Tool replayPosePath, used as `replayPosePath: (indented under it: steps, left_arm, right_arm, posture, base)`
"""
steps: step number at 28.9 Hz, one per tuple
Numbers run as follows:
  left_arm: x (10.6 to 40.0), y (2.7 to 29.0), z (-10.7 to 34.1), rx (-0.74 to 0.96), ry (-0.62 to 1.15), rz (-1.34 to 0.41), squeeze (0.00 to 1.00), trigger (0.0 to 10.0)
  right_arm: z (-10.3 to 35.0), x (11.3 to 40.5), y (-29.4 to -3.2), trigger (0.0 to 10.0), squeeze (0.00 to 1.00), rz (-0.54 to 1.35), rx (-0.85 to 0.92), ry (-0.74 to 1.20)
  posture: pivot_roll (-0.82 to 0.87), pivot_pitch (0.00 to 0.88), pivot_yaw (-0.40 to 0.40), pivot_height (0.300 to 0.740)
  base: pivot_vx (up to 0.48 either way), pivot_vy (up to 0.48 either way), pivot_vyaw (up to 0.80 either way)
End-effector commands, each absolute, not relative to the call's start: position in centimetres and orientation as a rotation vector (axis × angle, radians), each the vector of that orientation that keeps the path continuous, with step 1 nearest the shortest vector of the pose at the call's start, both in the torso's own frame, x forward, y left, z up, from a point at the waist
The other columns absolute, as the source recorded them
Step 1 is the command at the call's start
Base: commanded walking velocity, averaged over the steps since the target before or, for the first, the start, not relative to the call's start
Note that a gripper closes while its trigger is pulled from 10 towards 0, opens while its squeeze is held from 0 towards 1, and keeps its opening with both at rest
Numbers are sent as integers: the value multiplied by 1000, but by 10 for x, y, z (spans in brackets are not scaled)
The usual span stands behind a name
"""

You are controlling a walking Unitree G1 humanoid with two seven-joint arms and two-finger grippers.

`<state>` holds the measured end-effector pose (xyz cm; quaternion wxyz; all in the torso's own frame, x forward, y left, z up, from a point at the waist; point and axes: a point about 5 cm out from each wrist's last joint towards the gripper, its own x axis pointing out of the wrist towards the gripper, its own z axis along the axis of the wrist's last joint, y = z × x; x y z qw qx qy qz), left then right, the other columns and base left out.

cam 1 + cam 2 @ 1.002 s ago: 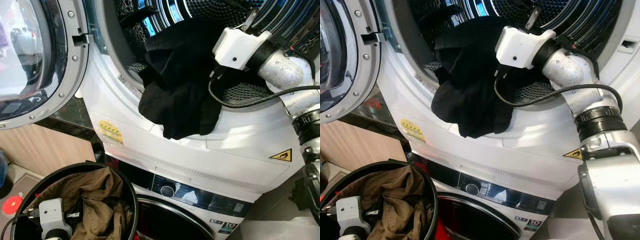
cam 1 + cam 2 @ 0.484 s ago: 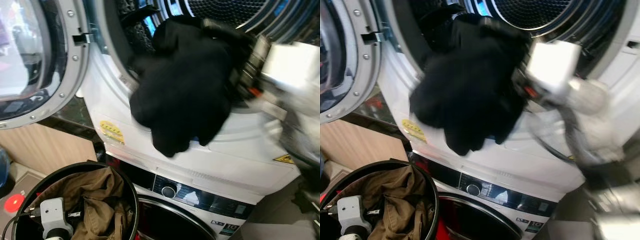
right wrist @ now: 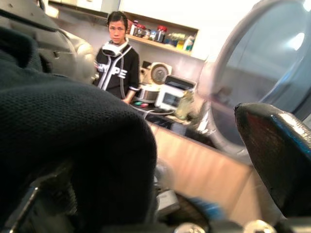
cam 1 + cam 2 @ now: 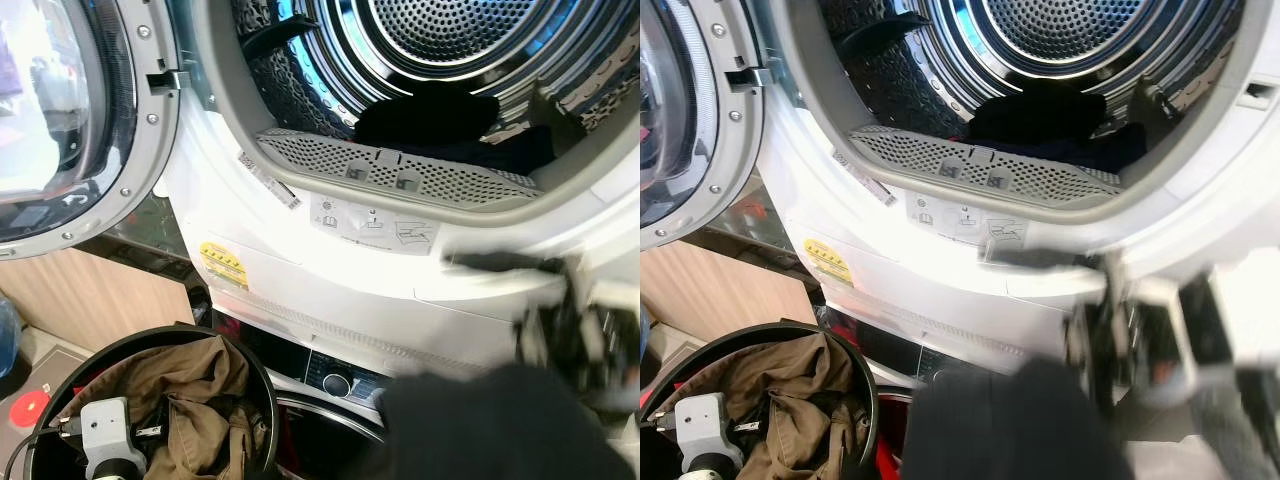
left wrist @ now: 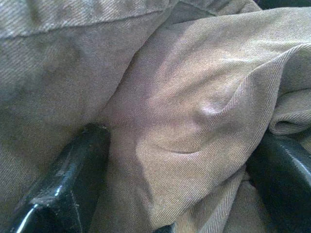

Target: Clothes washing

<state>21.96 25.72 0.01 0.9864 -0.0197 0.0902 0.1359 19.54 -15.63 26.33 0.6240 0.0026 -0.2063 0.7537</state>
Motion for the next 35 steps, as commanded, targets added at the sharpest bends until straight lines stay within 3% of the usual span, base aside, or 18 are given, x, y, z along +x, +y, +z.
replayPosePath:
  steps: [1,7,14,35]
  left_arm:
    - [217,252,-7,-40,224,253,0,10000]
    - [219,252,-7,-38,228,244,0,10000]
    - [222,250,-7,-40,226,236,0,10000]
    - [224,249,-6,-41,221,232,0,10000]
  right_arm:
    - [239,185,-147,10000,0,1752,40,-343]
    - [215,174,-143,10000,0,1710,176,-243]
    - [186,182,-132,10000,0,1618,166,-148]
    - [186,188,-121,10000,0,1592,243,-202]
  posture:
    - [-43,59,9,740]
    - [-46,58,12,740]
    - [-35,48,6,740]
    - [-35,47,5,740]
  base:
    - [0,0,0]
    - [0,0,0]
    - [0,0,0]
    - [0,0,0]
